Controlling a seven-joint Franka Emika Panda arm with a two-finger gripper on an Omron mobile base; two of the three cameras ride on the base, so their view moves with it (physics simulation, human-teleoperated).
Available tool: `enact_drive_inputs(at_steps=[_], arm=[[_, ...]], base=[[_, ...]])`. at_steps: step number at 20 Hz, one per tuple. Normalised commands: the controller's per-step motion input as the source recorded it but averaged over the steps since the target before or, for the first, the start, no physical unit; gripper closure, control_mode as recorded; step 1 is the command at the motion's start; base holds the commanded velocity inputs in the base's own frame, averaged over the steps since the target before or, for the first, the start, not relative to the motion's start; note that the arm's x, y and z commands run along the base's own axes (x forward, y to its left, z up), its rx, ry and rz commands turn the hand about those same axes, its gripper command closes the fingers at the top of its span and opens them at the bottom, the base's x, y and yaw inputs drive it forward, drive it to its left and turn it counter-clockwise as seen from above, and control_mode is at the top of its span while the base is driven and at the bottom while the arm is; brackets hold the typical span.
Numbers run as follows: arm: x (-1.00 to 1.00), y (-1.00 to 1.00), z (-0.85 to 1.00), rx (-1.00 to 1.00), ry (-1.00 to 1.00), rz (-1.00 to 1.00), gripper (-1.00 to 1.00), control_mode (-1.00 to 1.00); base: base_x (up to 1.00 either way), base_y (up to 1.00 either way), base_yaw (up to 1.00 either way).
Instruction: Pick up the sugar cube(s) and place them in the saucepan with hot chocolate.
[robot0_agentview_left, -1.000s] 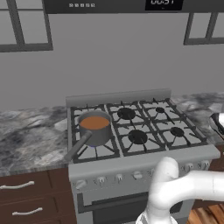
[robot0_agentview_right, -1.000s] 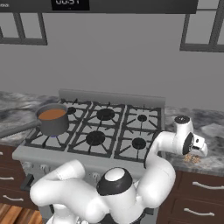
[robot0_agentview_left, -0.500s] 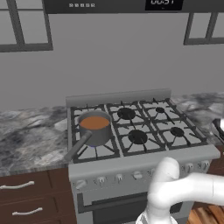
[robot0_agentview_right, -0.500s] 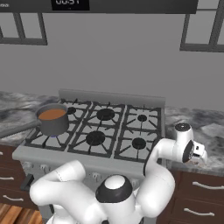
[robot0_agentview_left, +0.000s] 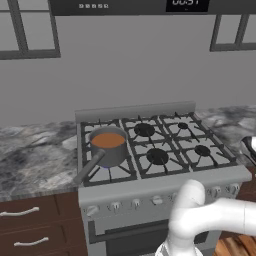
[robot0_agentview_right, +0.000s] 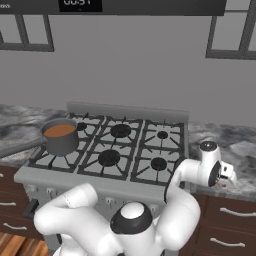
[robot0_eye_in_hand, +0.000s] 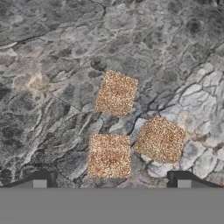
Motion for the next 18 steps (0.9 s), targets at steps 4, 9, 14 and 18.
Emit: enact_drive_inputs(at_steps=[4,9,14,18], arm=[[0.19,0.0,-0.01,0.0,0.0,0.0,-1.0,-1.0],[0.09,-0.02,-0.16,-0.01,0.0,0.0,-1.0,-1.0],[0.0,-0.01,-0.24,0.0,0.0,0.0,-1.0,-1.0],[0.0,0.0,-0.25,0.0,0.0,0.0,-1.0,-1.0]], base=[[0.0,0.0,0.0],[0.0,0.0,0.0],[0.0,0.0,0.0],[0.0,0.0,0.0]])
